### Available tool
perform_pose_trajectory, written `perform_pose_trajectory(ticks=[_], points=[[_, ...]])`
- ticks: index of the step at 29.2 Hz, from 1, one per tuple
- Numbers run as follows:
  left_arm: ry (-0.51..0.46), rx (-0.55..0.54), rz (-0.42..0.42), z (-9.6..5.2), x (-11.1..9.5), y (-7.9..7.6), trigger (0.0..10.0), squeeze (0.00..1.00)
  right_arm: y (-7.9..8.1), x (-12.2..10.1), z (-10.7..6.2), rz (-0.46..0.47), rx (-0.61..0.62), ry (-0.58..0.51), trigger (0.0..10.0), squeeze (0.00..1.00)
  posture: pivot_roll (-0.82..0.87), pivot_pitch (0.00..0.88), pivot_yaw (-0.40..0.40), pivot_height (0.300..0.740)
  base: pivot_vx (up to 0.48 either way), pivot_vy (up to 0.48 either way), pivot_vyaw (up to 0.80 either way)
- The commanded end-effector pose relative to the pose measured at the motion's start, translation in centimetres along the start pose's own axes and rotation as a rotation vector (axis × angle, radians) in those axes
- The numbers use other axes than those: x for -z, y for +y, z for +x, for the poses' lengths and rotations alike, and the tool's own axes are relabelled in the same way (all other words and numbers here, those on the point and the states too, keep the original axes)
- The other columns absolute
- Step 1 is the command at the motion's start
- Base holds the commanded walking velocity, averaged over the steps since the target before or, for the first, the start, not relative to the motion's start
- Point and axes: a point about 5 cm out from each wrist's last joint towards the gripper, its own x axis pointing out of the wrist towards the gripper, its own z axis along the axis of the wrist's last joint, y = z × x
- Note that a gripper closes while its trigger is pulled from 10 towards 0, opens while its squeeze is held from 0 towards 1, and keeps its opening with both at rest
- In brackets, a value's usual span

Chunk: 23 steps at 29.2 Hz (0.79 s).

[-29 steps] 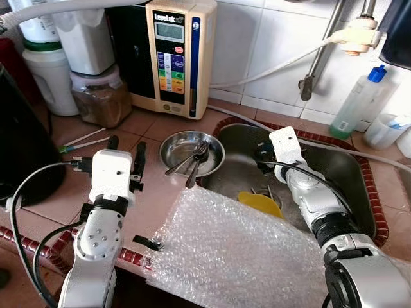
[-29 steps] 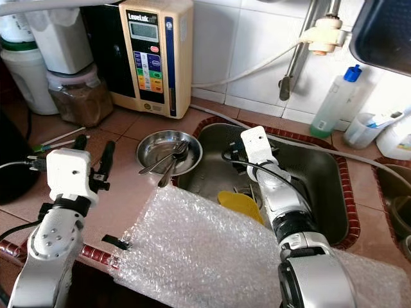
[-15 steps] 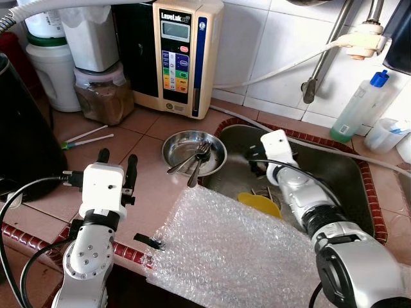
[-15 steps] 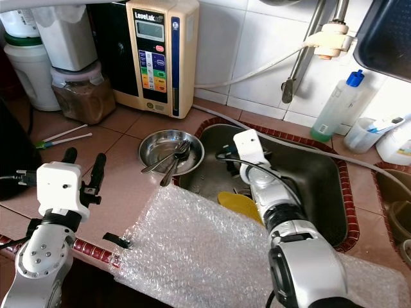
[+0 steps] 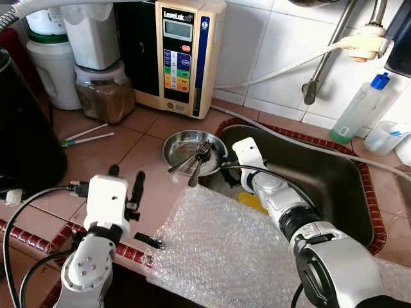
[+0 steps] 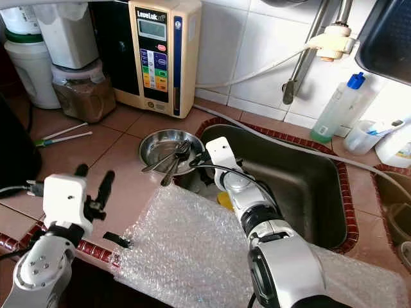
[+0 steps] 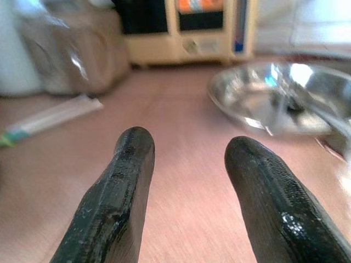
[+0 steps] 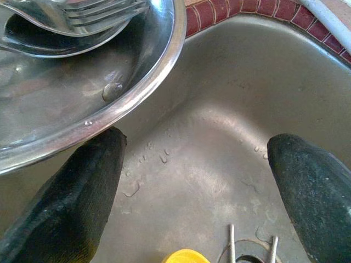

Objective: Kitchen organization

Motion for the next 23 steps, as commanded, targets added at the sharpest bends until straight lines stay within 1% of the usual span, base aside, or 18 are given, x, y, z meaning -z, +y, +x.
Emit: perform_pose_trajectory(ticks=[1, 4, 6, 12, 23], points=[[0.019, 0.045, -0.033, -0.2, -0.1, -0.6, 10.0, 0.00, 0.0, -0.4, 0.1, -0.012, -0.013, -0.001, 10.0, 0.00, 0.27, 0.000, -0.101, 0.740, 0.000, 0.000, 0.00], [0.022, 0.042, -0.034, -0.2, 0.0, -0.5, 10.0, 0.00, 0.3, -0.4, 0.1, -0.013, -0.025, 0.001, 10.0, 0.00, 0.27, 0.000, -0.101, 0.740, 0.000, 0.000, 0.00], [0.020, 0.043, -0.029, -0.1, 0.0, -0.5, 10.0, 0.00, 0.8, -0.4, 0.2, -0.009, -0.051, 0.001, 10.0, 0.00, 0.28, 0.000, -0.102, 0.740, 0.000, 0.000, 0.00], [0.022, 0.055, -0.027, 0.1, 0.0, -0.8, 10.0, 0.00, 1.6, -0.9, 0.3, 0.006, -0.105, -0.016, 10.0, 0.00, 0.28, 0.000, -0.106, 0.740, 0.000, 0.000, 0.00], [0.034, 0.081, -0.030, 0.1, -0.2, -0.8, 10.0, 0.00, 2.6, -1.1, 0.3, 0.015, -0.185, -0.027, 10.0, 0.00, 0.28, 0.000, -0.104, 0.740, 0.000, 0.000, 0.00]])
